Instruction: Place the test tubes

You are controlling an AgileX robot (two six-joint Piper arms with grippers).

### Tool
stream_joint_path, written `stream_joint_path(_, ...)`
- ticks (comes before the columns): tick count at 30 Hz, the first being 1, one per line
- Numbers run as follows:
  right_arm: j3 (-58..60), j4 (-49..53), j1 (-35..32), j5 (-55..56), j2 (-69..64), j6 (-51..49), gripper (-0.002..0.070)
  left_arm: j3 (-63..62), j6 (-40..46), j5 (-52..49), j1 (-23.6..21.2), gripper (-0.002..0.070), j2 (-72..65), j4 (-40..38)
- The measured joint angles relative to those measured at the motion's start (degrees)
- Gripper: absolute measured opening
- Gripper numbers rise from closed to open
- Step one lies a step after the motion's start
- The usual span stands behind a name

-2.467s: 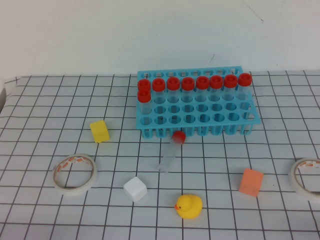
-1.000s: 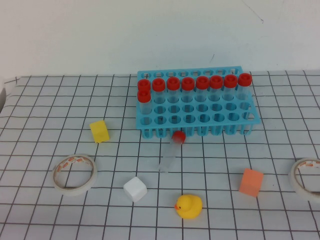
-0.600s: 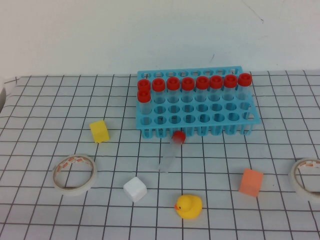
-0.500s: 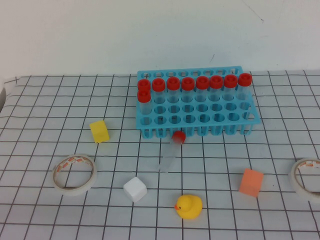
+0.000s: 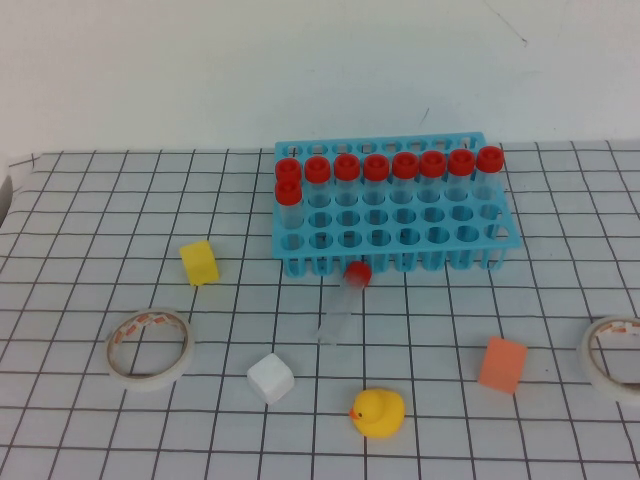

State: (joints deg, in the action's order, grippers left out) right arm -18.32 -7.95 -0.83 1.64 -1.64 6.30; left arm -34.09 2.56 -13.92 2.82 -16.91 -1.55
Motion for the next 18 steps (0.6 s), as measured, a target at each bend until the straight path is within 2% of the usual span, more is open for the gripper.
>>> stream_joint_path(1, -3.7, -0.5, 0.0, -7.8, -2.8, 0.0, -0.0001, -1.9, 0.1, -1.8, 0.0, -0.0002, -3.7, -0.7)
stream_joint_path(4, -7.4, -3.3, 0.0, -21.2, -8.8, 0.0, -0.0001, -2.2, 0.1, -2.8, 0.0, -0.0002, -8.2, -2.5)
stream_joint_path(8, -10.9, -9.3, 0.0, -34.0, -19.9, 1.4, -0.0001, -1.7, -1.5, -5.0, 0.0, -0.0002, -13.2, -9.2)
stream_joint_path(14, -16.5, -25.9, 0.0, -43.4, -38.3, 18.8, -0.0001, -1.5, 1.2, -15.8, 0.0, -0.0002, -19.3, -16.8)
stream_joint_path(18, -21.7, -30.8, 0.7, -46.4, -53.2, 26.8, 0.0000, -1.5, 4.2, -21.2, 0.0, -0.0002, -22.7, -18.1)
